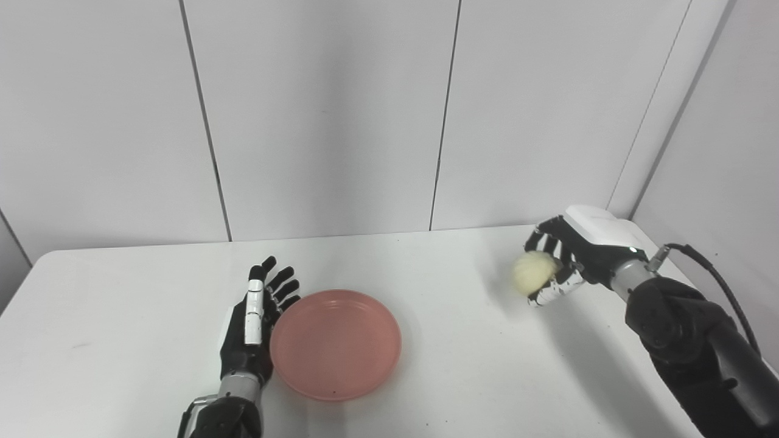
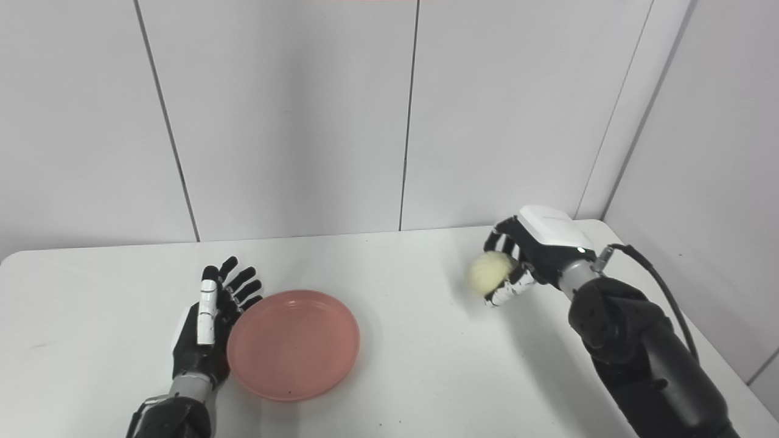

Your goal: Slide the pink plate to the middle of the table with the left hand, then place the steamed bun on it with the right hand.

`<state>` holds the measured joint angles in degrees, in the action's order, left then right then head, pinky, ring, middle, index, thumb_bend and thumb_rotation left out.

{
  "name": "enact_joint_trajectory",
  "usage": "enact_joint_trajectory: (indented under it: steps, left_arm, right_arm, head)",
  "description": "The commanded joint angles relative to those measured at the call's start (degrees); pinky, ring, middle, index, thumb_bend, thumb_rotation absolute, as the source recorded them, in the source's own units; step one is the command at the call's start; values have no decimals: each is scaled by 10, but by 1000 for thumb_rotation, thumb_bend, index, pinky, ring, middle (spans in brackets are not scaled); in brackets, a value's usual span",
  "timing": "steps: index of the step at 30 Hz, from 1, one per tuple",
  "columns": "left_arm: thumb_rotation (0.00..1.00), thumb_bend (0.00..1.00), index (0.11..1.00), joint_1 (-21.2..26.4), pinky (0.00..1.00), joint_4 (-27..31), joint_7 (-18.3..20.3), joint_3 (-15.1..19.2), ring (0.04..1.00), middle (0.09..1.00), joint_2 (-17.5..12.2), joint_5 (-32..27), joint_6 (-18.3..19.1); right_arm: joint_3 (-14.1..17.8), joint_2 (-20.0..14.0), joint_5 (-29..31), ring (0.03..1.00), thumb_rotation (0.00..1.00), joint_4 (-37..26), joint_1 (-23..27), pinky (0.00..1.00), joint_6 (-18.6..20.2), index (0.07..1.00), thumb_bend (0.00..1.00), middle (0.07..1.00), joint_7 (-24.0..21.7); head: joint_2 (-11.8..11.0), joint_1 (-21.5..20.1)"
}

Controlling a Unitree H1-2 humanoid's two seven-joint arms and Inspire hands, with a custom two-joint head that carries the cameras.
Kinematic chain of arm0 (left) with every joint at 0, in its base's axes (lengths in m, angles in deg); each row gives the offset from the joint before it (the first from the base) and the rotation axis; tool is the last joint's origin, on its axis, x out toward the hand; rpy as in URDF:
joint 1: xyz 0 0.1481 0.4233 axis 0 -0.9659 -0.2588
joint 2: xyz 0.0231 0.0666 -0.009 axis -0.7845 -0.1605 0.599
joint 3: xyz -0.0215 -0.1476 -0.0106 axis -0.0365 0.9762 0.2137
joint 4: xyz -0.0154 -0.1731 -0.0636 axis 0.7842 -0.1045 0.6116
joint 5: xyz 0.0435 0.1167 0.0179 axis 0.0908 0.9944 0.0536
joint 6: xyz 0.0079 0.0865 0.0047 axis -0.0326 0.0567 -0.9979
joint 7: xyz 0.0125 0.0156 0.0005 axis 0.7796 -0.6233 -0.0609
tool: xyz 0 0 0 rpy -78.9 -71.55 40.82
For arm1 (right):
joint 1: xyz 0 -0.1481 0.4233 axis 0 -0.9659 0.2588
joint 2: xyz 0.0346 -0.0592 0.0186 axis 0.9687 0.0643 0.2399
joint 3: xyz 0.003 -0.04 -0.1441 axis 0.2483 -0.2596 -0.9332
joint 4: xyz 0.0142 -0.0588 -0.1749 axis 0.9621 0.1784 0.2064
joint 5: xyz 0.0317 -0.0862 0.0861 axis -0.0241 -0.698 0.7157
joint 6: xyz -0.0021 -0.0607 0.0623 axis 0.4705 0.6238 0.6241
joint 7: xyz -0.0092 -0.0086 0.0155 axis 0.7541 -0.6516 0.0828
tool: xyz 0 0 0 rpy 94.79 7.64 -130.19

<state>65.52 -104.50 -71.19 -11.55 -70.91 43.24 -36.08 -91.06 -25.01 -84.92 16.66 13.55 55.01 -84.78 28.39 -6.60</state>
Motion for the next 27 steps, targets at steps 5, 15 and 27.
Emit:
enact_joint_trajectory:
  steps: [5,15,27]
  left_arm:
    - [979,657,911,8,811,-26,-9,-6,833,858,18,9,-10]
    - [967,679,921,16,824,-51,-9,-5,850,875,27,10,-25]
    - [1000,643,933,13,772,-55,-18,-20,828,871,30,39,-35]
  right_arm:
    - [-8,28,-5,466,0,0,46,377,-54,473,525,499,31]
    - [-56,106,-8,409,0,16,88,342,-79,499,526,470,32]
    - [-95,164,-22,406,0,44,96,342,-107,503,526,464,45]
  head:
    - [-2,26]
    - [-7,46]
    - [-7,63]
